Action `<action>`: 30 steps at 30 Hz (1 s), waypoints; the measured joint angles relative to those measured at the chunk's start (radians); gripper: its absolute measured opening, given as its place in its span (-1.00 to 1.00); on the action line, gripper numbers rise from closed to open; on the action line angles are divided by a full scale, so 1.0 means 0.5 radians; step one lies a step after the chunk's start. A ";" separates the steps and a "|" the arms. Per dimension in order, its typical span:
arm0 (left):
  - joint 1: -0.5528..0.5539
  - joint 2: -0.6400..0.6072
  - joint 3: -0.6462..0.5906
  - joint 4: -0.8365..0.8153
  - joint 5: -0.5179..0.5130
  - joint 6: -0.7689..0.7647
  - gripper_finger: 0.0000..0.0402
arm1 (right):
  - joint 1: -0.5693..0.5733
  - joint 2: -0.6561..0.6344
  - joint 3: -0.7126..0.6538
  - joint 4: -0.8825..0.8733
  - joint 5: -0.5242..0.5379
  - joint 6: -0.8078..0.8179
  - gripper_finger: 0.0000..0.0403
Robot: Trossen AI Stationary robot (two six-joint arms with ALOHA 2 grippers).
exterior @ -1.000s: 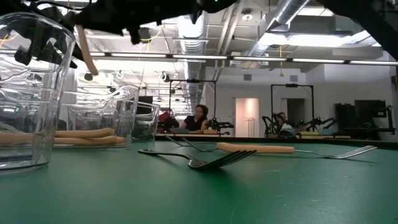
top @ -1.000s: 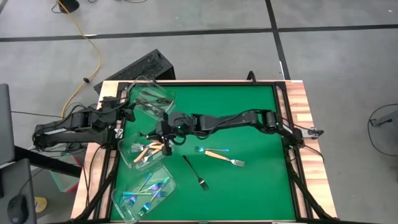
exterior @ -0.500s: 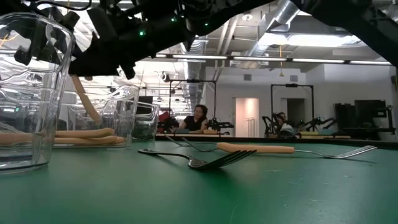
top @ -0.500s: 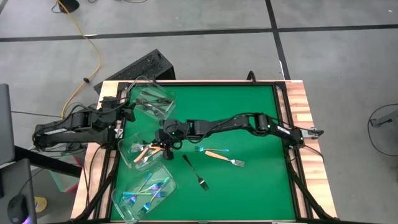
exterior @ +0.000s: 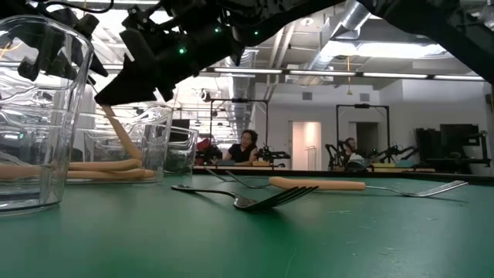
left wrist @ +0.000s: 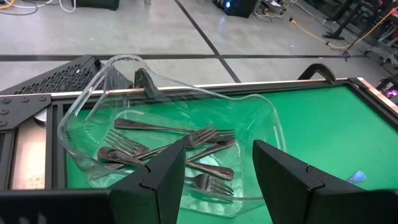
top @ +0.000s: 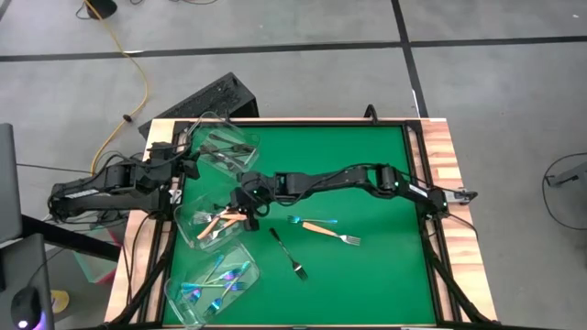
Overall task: Sort silverware by color (type)
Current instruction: Put the orange fork into the middle transparent bin
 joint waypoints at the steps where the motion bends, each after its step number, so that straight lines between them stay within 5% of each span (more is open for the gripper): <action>1: 0.000 0.000 0.000 0.000 0.000 0.000 -0.14 | -0.006 0.000 0.000 0.002 -0.001 -0.015 -0.80; 30: 0.000 0.000 0.000 -0.001 0.000 0.000 -0.14 | -0.036 0.053 -0.004 0.028 0.014 -0.132 -0.80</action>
